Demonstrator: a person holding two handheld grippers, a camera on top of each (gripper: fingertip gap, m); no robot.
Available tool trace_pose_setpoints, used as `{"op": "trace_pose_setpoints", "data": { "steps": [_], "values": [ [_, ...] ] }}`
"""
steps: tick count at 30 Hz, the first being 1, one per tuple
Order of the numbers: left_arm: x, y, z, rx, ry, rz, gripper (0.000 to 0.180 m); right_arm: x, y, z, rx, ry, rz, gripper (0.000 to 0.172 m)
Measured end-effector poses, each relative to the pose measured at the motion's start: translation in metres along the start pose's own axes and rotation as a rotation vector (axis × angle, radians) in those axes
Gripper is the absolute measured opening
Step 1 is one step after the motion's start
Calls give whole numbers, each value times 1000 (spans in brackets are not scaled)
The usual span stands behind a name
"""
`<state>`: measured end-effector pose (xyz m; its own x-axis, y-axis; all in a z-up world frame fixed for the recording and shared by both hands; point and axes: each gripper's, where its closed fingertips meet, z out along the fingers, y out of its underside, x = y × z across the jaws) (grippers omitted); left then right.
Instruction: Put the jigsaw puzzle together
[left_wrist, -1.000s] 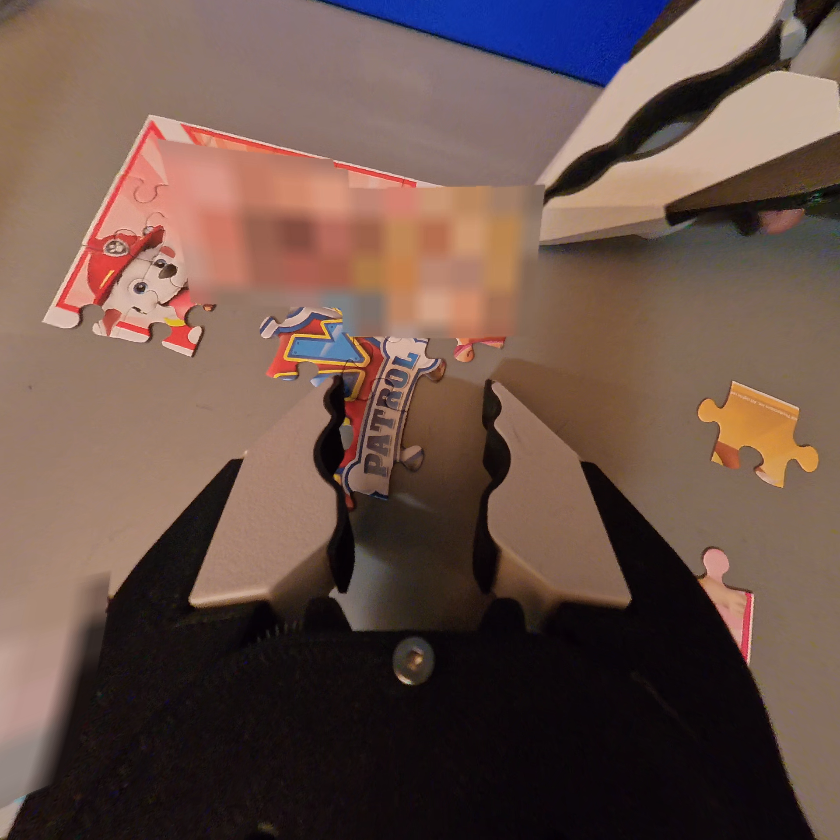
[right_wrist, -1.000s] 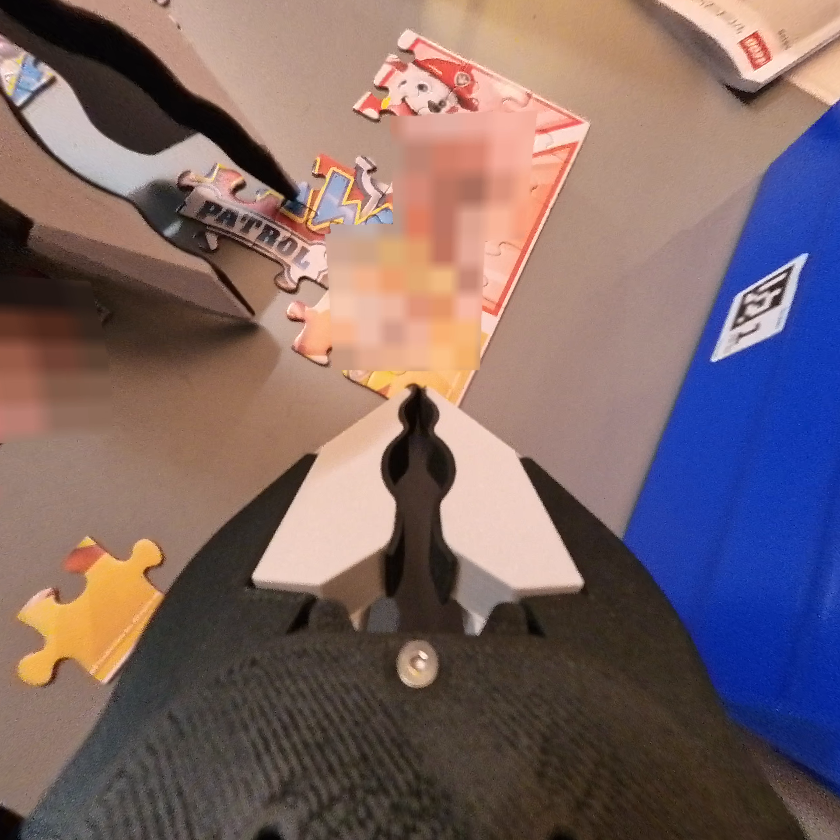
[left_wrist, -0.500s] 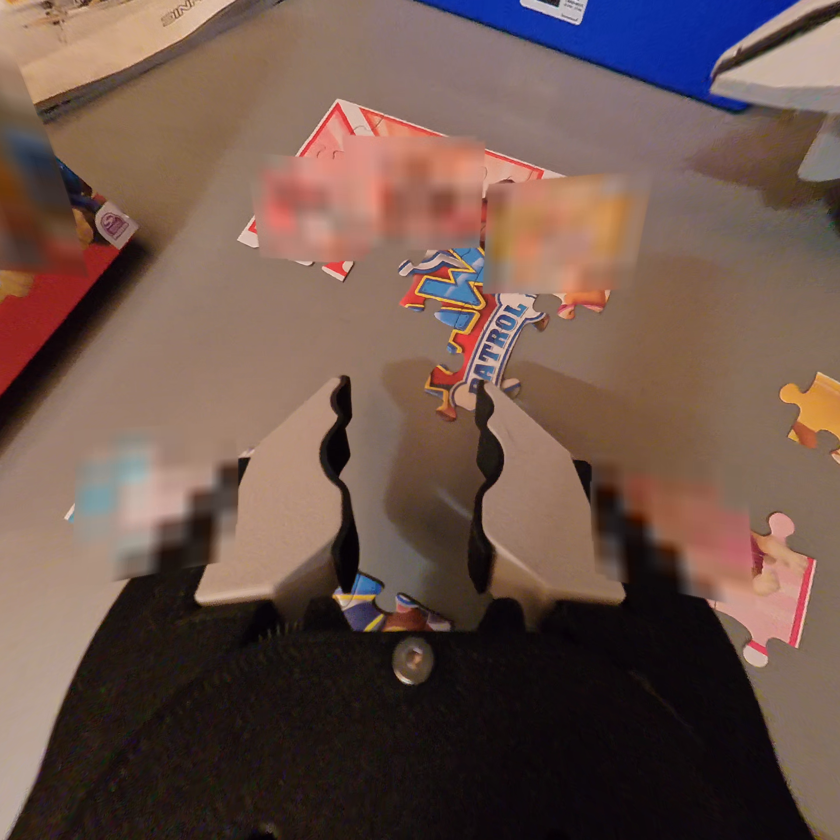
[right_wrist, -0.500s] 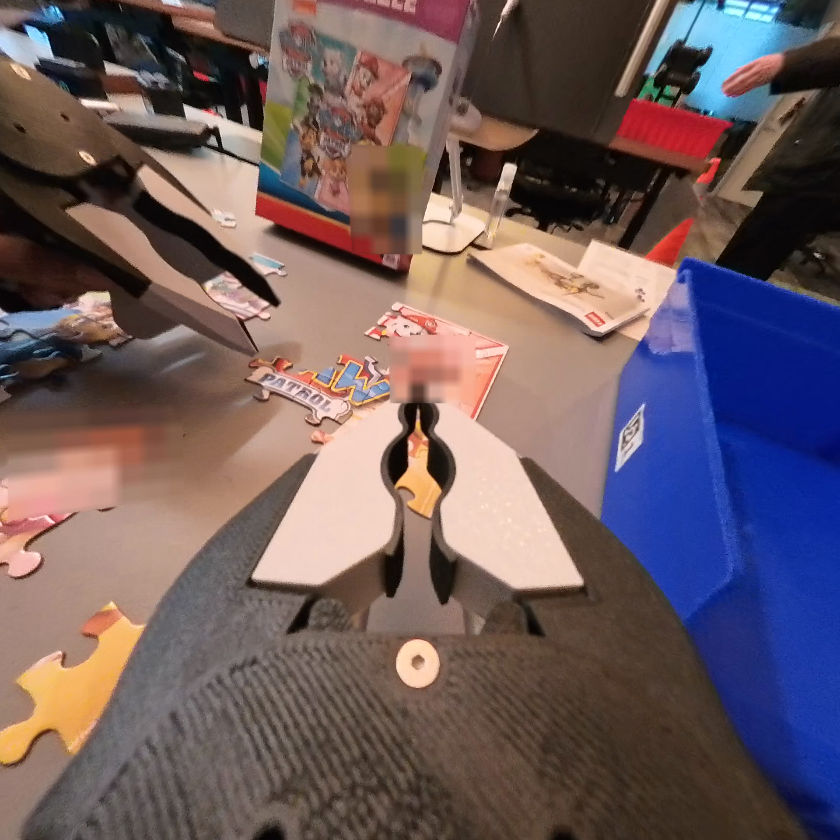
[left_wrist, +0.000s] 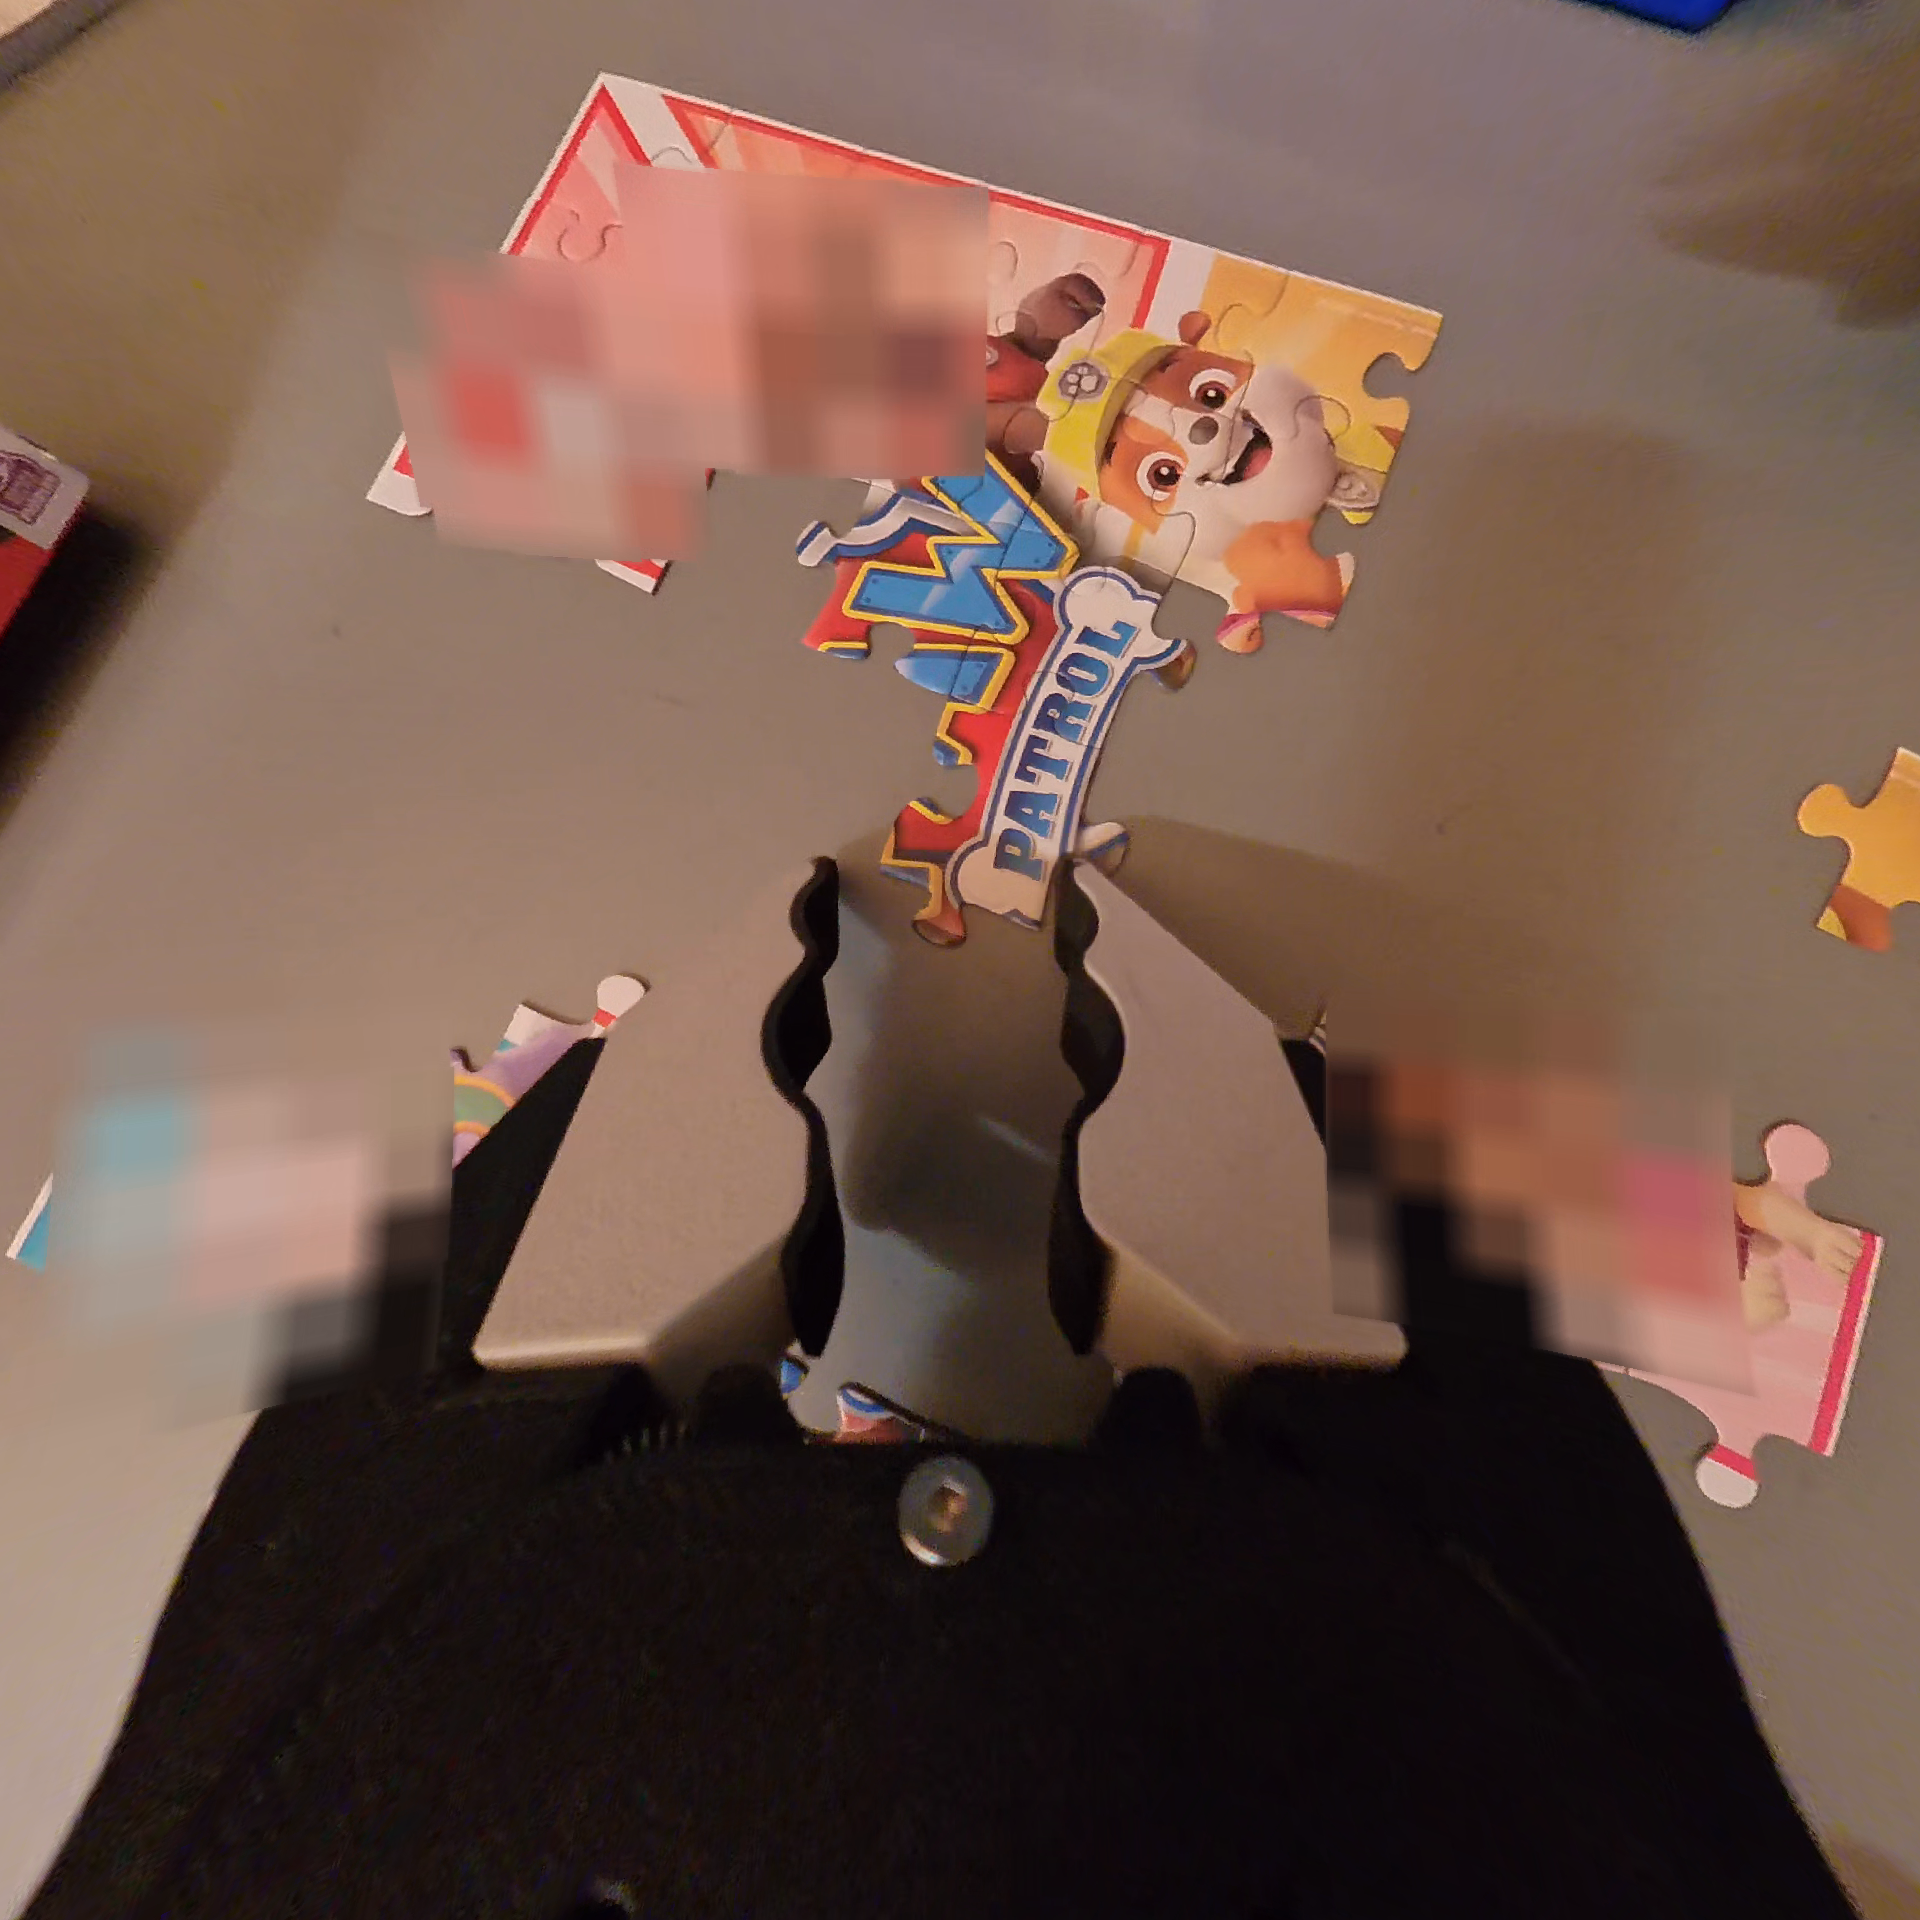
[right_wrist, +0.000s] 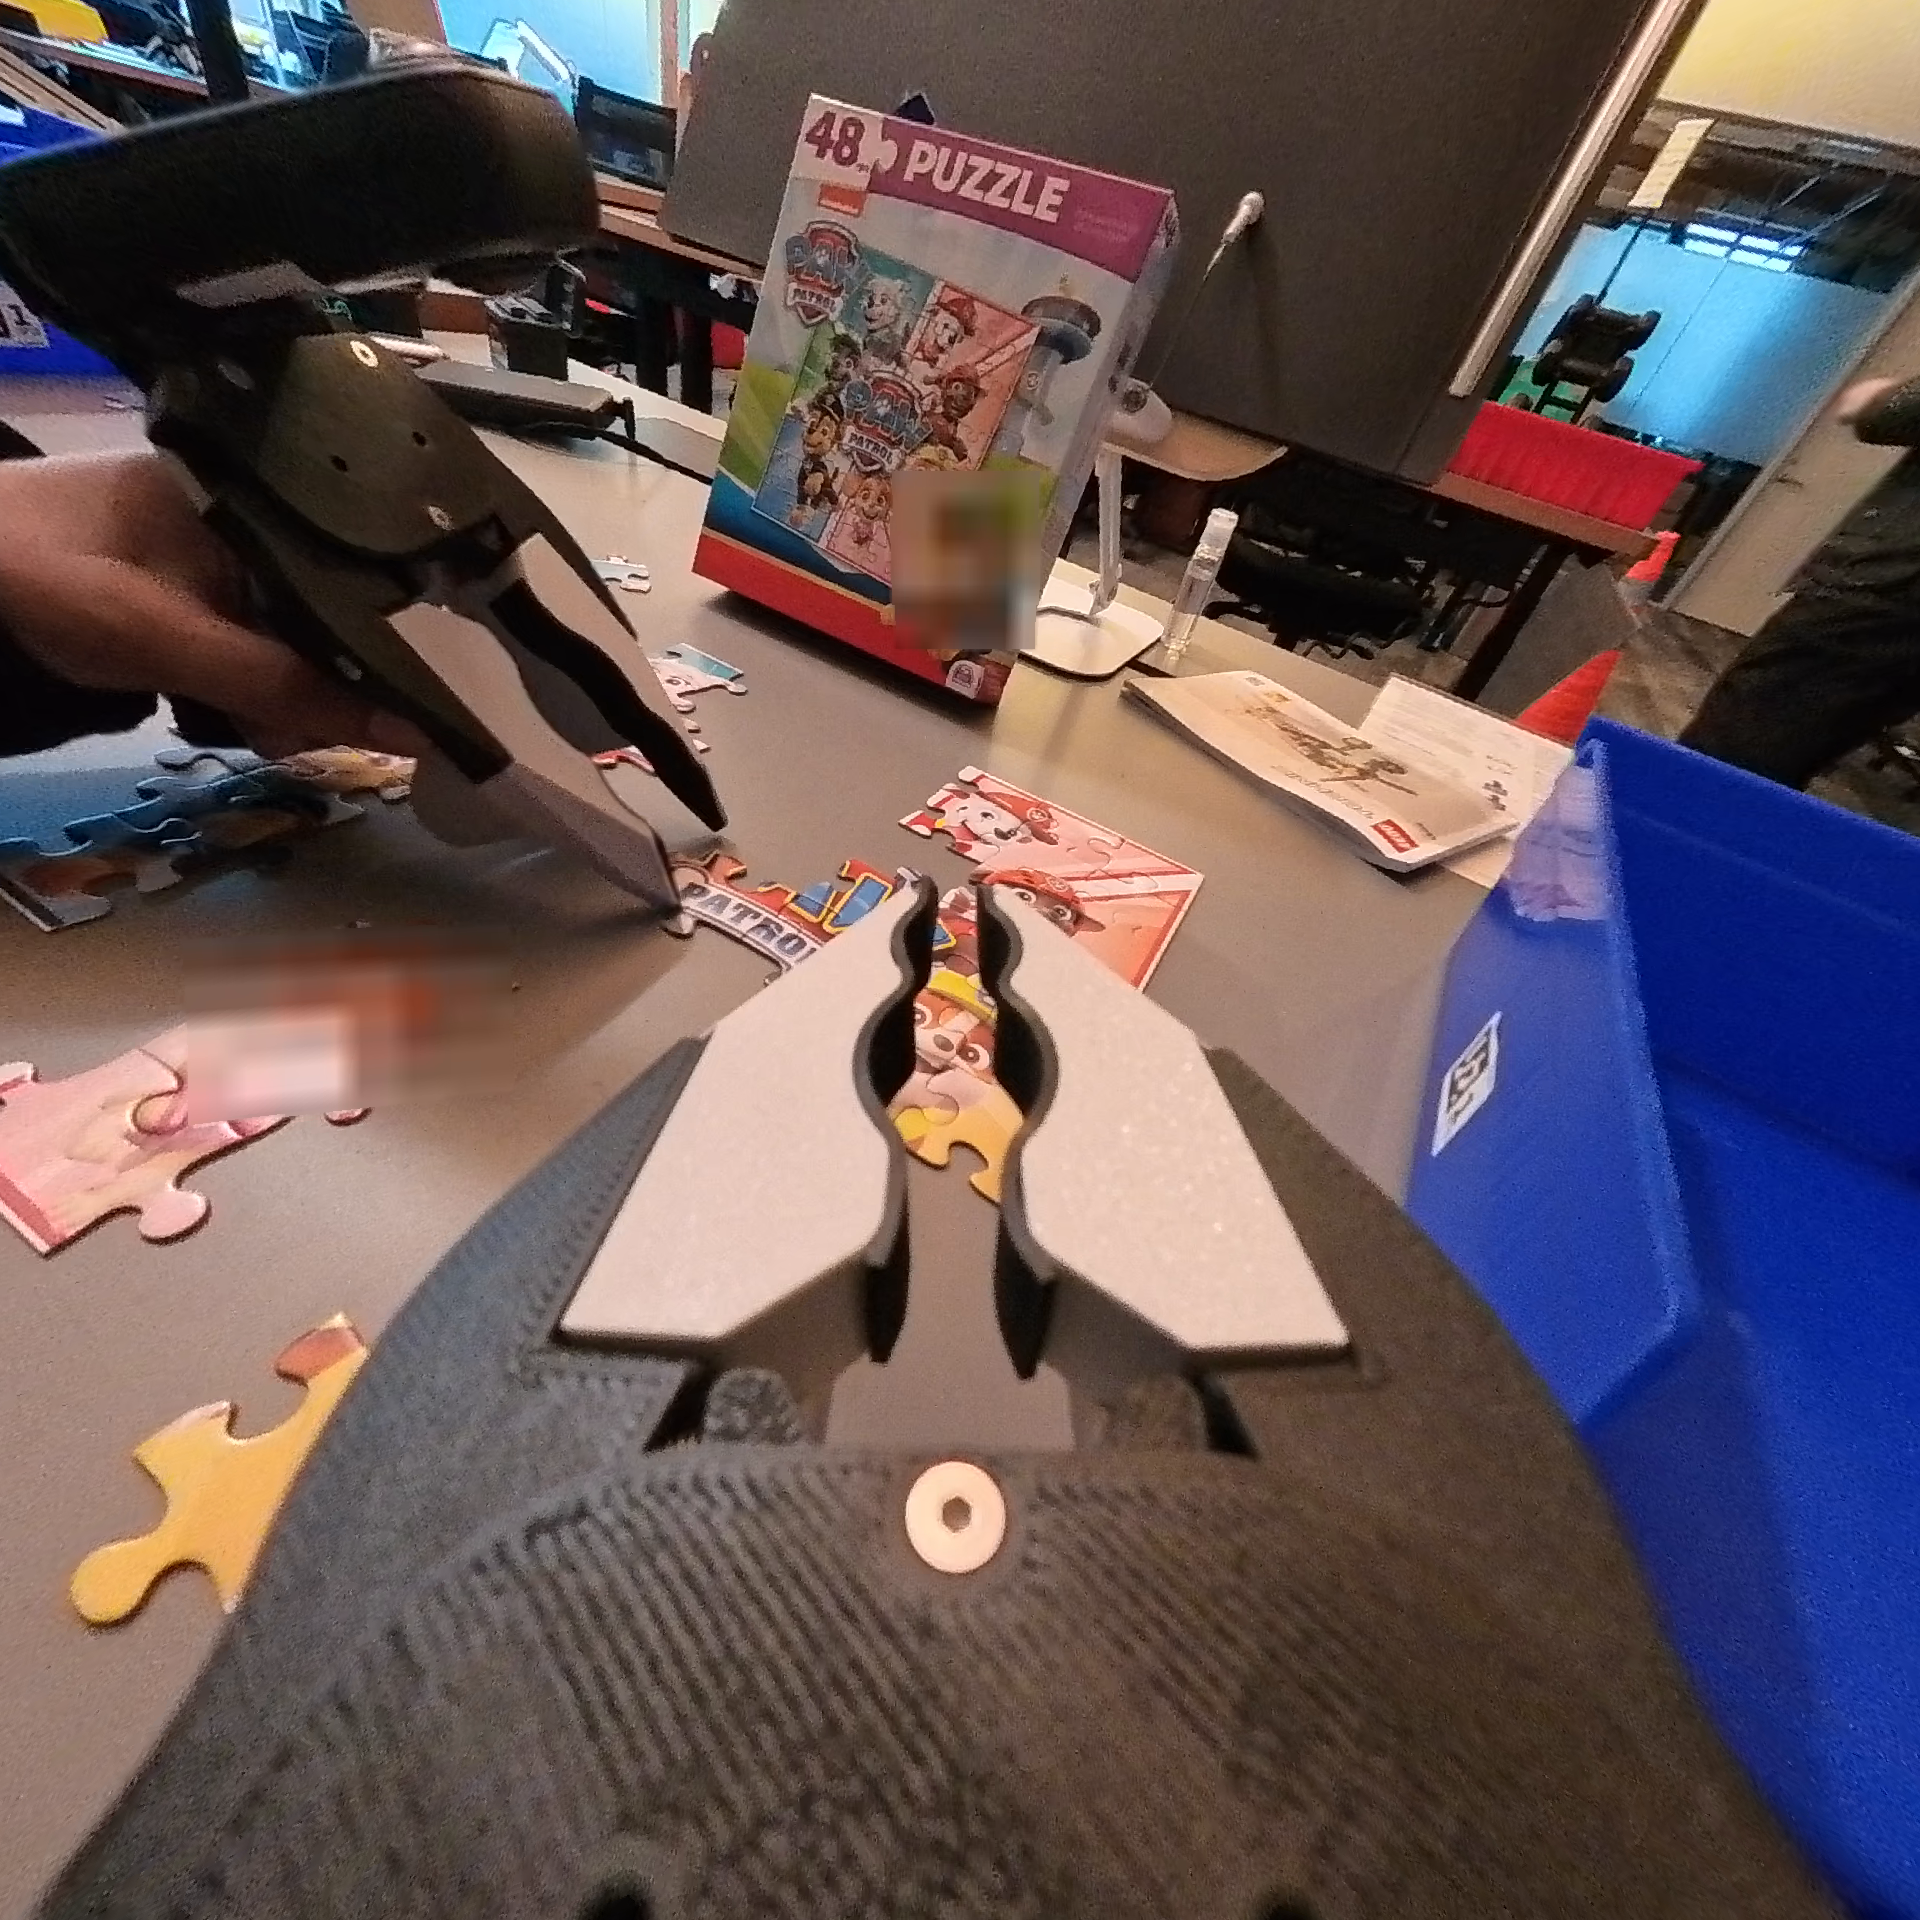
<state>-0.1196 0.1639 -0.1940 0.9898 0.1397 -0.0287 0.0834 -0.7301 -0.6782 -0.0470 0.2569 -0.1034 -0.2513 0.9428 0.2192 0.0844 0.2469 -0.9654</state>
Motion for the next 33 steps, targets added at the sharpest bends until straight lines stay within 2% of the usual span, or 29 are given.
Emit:
{"op": "trace_pose_setpoints", "data": {
  "steps": [7,13,19,27,33],
  "values": [
    [-1,0,0,3,-10,-4,37,2,0,0,3,13,6,5],
    [0,-3,-4,17,1,11,40,12,-5,-6,51,29,81,5],
    [-7,-28,-27,191,5,-55,40,19,-11,-14,114,7,164,5],
    [-28,-57,-70,485,29,-219,35,14,-11,-13,104,7,124,4],
    [-35,-61,-80,555,44,-274,35,15,-12,-14,114,6,132,4]
  ]
}}
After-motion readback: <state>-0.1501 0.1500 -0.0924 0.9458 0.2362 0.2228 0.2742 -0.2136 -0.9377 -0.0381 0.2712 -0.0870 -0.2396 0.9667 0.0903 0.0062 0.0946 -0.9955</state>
